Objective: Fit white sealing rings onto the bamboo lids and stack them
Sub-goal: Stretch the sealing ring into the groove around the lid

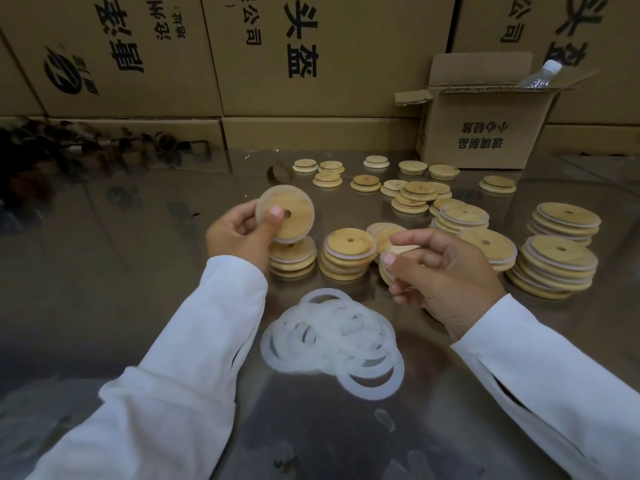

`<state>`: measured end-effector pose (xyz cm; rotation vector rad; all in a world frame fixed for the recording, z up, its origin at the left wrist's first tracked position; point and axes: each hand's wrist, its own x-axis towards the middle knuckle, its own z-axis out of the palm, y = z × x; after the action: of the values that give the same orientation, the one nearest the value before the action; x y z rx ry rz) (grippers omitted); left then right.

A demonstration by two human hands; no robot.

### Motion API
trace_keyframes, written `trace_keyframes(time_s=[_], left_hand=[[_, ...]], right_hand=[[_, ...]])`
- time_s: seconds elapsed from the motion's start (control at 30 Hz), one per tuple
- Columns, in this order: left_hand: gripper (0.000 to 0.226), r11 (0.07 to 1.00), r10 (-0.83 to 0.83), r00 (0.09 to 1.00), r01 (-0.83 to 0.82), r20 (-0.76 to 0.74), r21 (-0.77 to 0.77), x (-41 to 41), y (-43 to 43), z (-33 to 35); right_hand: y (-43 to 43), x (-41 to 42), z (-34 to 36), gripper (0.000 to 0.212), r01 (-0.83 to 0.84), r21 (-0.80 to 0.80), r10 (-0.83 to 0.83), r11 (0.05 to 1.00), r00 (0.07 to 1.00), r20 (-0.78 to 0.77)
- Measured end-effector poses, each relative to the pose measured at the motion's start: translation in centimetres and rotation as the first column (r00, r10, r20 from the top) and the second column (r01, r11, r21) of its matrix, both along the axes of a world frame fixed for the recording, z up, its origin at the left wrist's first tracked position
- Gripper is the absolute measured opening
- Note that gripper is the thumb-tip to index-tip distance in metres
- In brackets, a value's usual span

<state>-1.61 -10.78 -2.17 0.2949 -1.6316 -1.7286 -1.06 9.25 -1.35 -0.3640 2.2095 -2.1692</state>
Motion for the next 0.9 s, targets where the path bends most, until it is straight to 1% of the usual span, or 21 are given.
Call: trace_keyframes(time_s=[0.1, 0.23, 0.33, 0.43, 0.5, 0.53, 0.6, 0.67, 0.73, 0.8, 0.83, 0.9], left_hand=[[0.026, 0.997, 0.079, 0.988, -0.078, 0.136, -0.015, -0.5, -0.5, -0.6], [0.028, 0.996, 0.088, 0.941, -0.077, 0.326, -0.047, -1.2, -0.9, -1.0], [0.029, 0.998, 0.060, 0.916, -0.045, 0.397, -0.046, -1.5, -0.9, -1.3], [0.032, 0.995, 0.073, 0.901, -0.037, 0.427, -0.093, -1.8, -0.7, -1.6], [0.031, 0.991, 0.109, 0.904, -0.068, 0.413, -0.114, -1.8, -0.6, -1.4], [0.026, 0.988, 0.134, 0.917, -0.096, 0.376, -0.119, -1.7, -0.5, -1.2], [0.016, 0.978, 0.179, 0.954, -0.147, 0.241, -0.148, -1.3, -0.1, -0.6], [0.013, 0.977, 0.153, 0.983, -0.135, 0.102, -0.166, -0.6, 0.7, 0.0], [0.017, 0.986, 0.060, 0.998, -0.056, 0.025, -0.159, 0.0, 1.8, 0.4], [0.019, 0.984, -0.083, 0.996, 0.086, 0.024, -0.156, 0.4, 3.0, 0.3], [0.018, 0.974, -0.162, 0.986, 0.164, 0.027, -0.158, 0.5, 3.5, 0.1], [0.015, 0.941, -0.279, 0.960, 0.281, 0.035, -0.189, 0.6, 4.3, -0.4]], right_hand=[[-0.3, 0.2, -0.1, 0.016, -0.012, 0.022, 0.013, 1.000, 1.000, -0.020], [-0.2, 0.0, -0.2, 0.014, 0.011, 0.046, -0.010, 0.999, 1.000, -0.029], [-0.1, -0.1, -0.2, 0.014, 0.022, 0.059, -0.021, 0.998, 0.999, -0.029], [-0.1, -0.1, -0.2, 0.014, 0.029, 0.074, -0.027, 0.997, 0.999, -0.034], [-0.1, 0.0, 0.0, 0.014, 0.033, 0.088, -0.029, 0.996, 0.998, -0.049], [-0.1, 0.0, 0.2, 0.015, 0.038, 0.091, -0.032, 0.995, 0.998, -0.062], [0.1, -0.1, 0.9, 0.016, 0.062, 0.060, -0.056, 0.996, 0.994, -0.092], [0.6, -0.7, 2.1, 0.016, 0.120, 0.013, -0.118, 0.993, 0.986, -0.117], [1.1, -2.1, 3.5, 0.015, 0.192, -0.011, -0.192, 0.981, 0.973, -0.132], [1.4, -4.5, 5.2, 0.015, 0.261, -0.046, -0.265, 0.964, 0.955, -0.130], [1.5, -5.9, 6.0, 0.015, 0.300, -0.040, -0.302, 0.953, 0.944, -0.133], [1.4, -9.3, 7.2, 0.015, 0.363, 0.033, -0.355, 0.931, 0.924, -0.145]])
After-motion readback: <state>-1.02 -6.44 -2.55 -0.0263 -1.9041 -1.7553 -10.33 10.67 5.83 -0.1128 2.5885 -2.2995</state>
